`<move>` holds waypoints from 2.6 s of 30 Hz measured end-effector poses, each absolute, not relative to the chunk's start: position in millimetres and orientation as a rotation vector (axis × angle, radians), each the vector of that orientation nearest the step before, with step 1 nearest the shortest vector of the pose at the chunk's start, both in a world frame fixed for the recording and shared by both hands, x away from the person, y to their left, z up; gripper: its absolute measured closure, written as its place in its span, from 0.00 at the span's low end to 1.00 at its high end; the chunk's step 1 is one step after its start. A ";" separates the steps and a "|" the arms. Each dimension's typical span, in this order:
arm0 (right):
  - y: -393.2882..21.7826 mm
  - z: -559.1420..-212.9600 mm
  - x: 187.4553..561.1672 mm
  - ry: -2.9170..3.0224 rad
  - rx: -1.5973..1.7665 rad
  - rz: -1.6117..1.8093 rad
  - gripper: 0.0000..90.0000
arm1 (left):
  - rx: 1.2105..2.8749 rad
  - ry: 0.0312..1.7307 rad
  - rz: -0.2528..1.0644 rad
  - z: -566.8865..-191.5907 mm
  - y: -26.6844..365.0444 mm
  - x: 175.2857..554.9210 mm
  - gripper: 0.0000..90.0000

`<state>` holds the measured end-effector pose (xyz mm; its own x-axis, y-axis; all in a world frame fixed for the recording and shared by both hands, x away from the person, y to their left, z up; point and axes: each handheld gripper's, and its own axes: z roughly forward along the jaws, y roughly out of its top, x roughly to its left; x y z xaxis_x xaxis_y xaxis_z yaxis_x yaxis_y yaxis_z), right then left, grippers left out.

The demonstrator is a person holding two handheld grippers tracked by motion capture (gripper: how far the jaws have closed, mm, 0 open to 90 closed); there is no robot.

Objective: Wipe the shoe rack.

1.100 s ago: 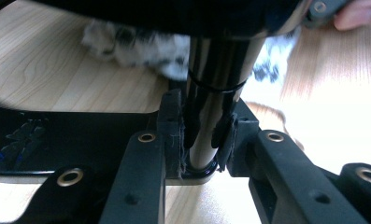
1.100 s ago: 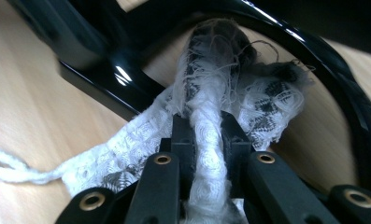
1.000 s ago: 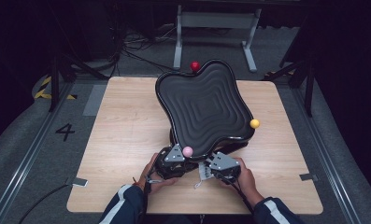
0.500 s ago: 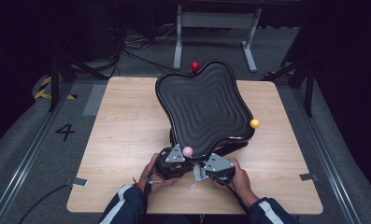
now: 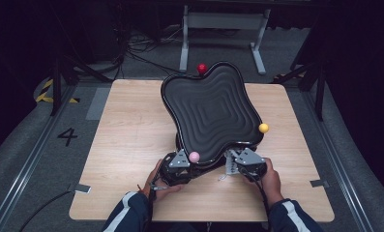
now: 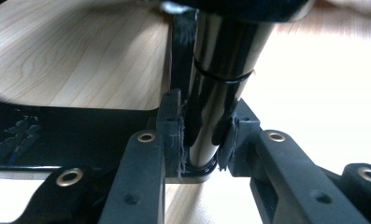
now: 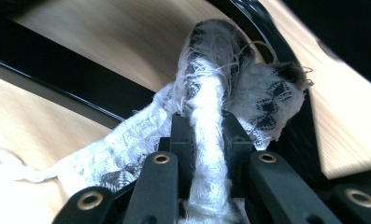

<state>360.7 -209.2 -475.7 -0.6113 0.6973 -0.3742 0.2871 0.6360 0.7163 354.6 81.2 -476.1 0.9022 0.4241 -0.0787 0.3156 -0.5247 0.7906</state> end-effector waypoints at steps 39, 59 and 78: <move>-145.4 -478.7 327.1 2.417 0.474 1.040 0.86 | 2.185 0.520 0.161 -475.4 80.5 354.1 0.81; -145.2 -478.0 328.1 2.418 0.457 1.043 0.87 | 2.194 0.515 0.170 -475.9 80.8 353.6 0.81; -207.8 -472.5 362.0 2.304 0.727 0.862 0.88 | 2.196 0.511 0.175 -476.5 80.3 353.5 0.81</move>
<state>362.0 -207.8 -472.5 -0.6908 0.6512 -0.3143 0.2851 0.6447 0.7093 353.5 80.3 -476.5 0.9066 0.4190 -0.0507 0.2994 -0.5538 0.7770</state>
